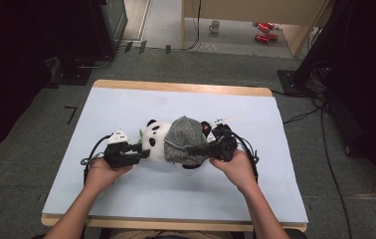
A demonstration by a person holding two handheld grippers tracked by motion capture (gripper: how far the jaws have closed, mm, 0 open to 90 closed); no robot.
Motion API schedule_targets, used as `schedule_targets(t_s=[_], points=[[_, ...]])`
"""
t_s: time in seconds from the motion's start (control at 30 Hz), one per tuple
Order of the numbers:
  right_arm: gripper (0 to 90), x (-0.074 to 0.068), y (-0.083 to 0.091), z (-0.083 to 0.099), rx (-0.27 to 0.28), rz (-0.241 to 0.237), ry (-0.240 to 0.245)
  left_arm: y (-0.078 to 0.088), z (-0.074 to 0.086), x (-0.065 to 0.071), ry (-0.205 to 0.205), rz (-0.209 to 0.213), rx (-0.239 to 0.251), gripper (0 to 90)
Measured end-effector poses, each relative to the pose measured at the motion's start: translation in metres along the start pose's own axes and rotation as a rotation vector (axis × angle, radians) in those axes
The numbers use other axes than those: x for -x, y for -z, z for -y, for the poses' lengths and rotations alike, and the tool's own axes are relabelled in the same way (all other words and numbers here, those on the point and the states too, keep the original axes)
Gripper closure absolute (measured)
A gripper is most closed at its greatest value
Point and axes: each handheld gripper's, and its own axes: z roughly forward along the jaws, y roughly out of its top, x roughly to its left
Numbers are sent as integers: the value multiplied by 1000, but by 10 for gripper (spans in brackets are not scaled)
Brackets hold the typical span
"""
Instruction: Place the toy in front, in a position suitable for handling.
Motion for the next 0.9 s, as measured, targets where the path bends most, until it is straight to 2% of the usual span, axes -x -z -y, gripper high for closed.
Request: schedule_targets(t_s=[0.03, 0.1, 0.13, 0.2, 0.27, 0.4, 0.5, 0.6, 0.7, 0.77, 0.8, 0.9], points=[[796, 1, 1, -2, -9, 31, 23, 0, 1, 1, 2, -4, 7, 576], [795, 0, 1, -3, -12, 34, 35, 0, 2, 1, 3, -6, 10, 575], [795, -2, 2, -6, -36, 58, 73, 0, 3, 1, -1, -11, 16, 573], [795, -1, 3, -7, -42, 71, 85, 1, 3, 2, -3, -13, 15, 572], [795, 0, 4, -7, -46, 78, 87, 1, 4, 2, -4, -14, 10, 572], [795, 8, 11, -6, -48, 144, 81, 1, 3, 2, -10, -17, -2, 571], [795, 12, 15, -5, -43, 162, 75, 1, 2, 1, -12, -13, -7, 571], [795, 15, 22, -2, -28, 196, 70, 2, -1, 1, -22, -12, -20, 559], [795, 16, 26, -1, -17, 204, 61, 2, -3, 0, -25, -8, -25, 560], [795, 12, 37, -2, 24, 208, 54, 1, -4, -1, -22, -5, -25, 561], [795, 12, 37, -2, 24, 208, 54, 1, -4, -1, -21, -3, -28, 561], [795, 5, 51, -4, 92, 207, 48, 0, -5, -2, -21, 3, -26, 562]])
